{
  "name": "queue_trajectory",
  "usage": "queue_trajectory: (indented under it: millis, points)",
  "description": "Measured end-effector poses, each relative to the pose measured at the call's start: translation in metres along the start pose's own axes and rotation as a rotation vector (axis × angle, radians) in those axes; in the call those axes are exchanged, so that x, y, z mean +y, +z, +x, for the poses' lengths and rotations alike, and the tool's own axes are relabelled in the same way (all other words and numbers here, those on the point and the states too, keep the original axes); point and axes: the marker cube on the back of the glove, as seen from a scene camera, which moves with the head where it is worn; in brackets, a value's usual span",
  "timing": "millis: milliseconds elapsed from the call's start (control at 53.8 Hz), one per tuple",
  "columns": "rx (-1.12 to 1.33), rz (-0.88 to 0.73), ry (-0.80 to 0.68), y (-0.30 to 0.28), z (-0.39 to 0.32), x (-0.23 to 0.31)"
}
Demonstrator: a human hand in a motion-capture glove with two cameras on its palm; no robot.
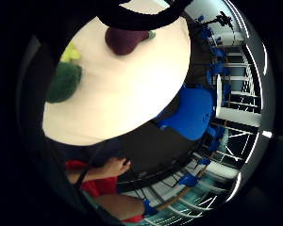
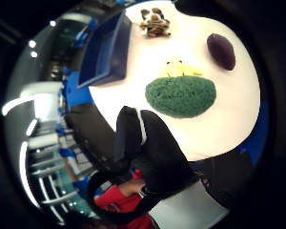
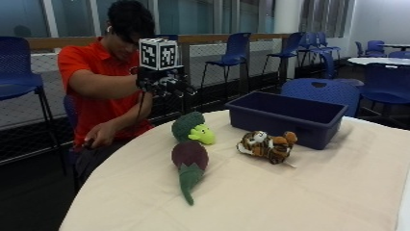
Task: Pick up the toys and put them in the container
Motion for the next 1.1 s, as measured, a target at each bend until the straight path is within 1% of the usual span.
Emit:
queue_trajectory:
  millis: [205,502,744,911,986,1097]
  points:
    - [-0.025,-0.01,0.003,0.005,0.004,-0.002]
    - [-0.098,0.007,-0.045,0.021,0.008,-0.011]
    - [-0.159,-0.008,-0.119,0.039,-0.012,-0.027]
    - [-0.164,0.016,-0.169,0.051,-0.033,-0.039]
    - [-0.166,-0.022,-0.178,0.064,-0.04,-0.045]
    - [-0.088,-0.154,-0.133,0.1,-0.051,-0.051]
